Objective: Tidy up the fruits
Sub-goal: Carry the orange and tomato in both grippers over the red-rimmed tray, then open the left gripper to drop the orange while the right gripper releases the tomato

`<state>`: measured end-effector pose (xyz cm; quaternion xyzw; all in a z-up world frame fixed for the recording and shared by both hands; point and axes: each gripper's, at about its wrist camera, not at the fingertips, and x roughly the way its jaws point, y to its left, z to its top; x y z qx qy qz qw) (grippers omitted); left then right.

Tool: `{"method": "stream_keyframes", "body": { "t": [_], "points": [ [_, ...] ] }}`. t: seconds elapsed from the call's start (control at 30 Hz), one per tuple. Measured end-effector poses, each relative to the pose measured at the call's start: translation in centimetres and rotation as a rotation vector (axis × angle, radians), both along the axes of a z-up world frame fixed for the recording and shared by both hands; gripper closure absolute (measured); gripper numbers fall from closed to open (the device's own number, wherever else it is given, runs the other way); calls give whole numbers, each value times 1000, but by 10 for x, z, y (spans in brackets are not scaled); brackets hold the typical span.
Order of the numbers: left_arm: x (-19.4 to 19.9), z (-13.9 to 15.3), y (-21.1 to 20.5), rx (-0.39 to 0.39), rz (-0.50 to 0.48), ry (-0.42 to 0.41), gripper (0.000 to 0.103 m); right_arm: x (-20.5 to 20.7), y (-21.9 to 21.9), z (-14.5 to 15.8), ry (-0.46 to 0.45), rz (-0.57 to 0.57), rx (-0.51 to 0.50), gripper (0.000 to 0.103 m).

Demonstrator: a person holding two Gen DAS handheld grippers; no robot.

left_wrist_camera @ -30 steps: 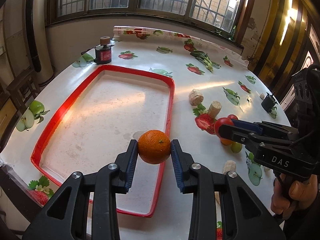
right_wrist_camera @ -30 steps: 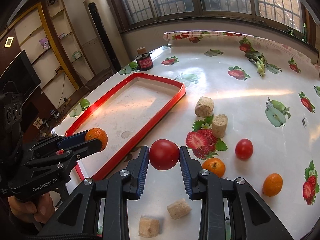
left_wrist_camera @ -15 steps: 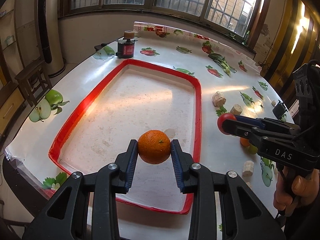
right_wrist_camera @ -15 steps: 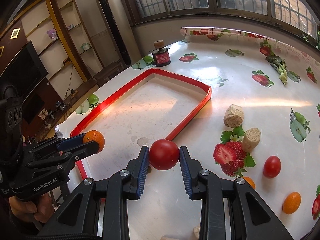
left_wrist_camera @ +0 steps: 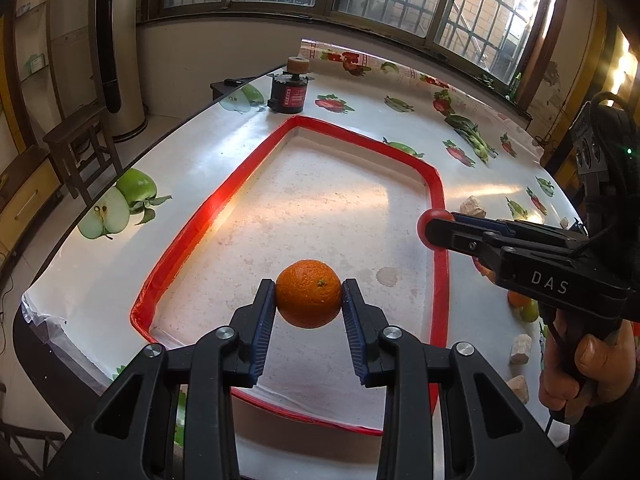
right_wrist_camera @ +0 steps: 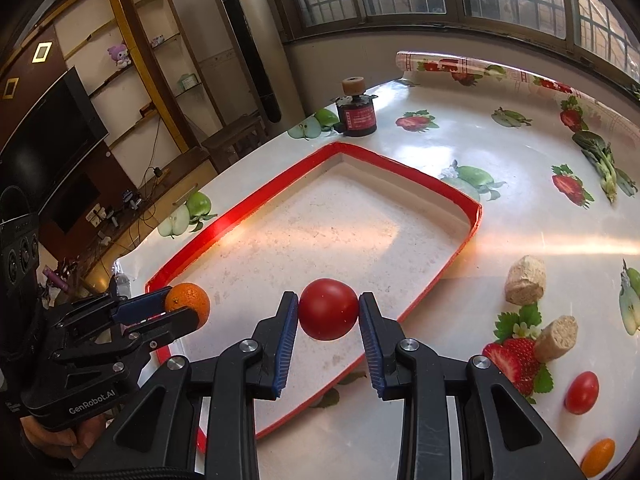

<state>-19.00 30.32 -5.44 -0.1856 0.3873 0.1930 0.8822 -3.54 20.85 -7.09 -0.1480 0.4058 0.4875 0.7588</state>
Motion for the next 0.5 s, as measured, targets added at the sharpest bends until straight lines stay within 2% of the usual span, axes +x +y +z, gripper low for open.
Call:
{"method": "stream_keyframes", "body": {
  "t": [0.5],
  "points": [
    [13,-16,19,-18,18,29,72,18,40,-26,16,20,-76,71]
  ]
}}
